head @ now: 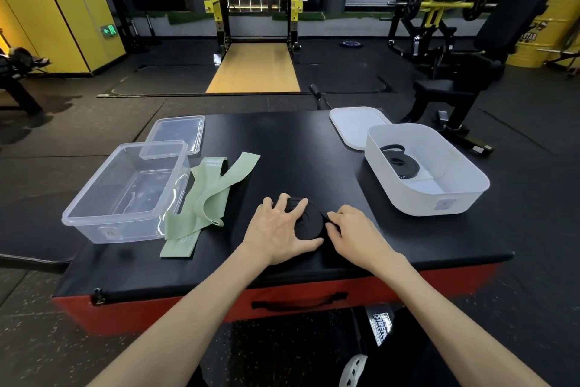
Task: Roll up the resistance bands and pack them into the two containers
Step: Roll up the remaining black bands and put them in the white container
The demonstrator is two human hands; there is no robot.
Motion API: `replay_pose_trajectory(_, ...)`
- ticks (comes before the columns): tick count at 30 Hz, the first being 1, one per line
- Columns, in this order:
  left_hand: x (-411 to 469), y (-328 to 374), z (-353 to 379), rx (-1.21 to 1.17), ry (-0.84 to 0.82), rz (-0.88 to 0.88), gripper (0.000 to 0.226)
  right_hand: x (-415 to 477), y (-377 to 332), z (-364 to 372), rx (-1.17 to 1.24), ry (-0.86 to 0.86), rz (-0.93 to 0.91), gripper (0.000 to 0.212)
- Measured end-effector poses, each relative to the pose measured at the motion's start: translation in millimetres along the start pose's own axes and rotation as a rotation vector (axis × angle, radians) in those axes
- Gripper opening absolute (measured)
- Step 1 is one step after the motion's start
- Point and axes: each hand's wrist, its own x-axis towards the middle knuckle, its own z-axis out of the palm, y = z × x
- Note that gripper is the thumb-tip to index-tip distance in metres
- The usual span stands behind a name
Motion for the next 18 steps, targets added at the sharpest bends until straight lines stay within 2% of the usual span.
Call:
replay_pose_trajectory(5, -3.5, 10.8, -1.7, -0.045, 0.000, -0.180, 0.096, 0.8, -4.5, 5.0, 0.049, -0.003, 0.025, 0.025)
replay_pose_trajectory(9, -4.5, 13.4, -4.3, -0.076, -0.023, -0.192, 0.097, -0.9, -1.6, 6.9, 0.100, 0.034, 0.017, 0.024)
replay_pose_trajectory(12, -0.2, 1.7, -6.5, -0.138, -0.116, -0.089, 0.102, 0.2, -0.6, 8.3, 0.091, 0.068, 0.001, 0.025)
replay_pose_trajectory(18, 16.0, -36.8, -22.0, -0.205, -0.289, 0.279, 0.112, -0.9, -0.7, 9.0, 0.095, 0.081, -0.001, 0.028)
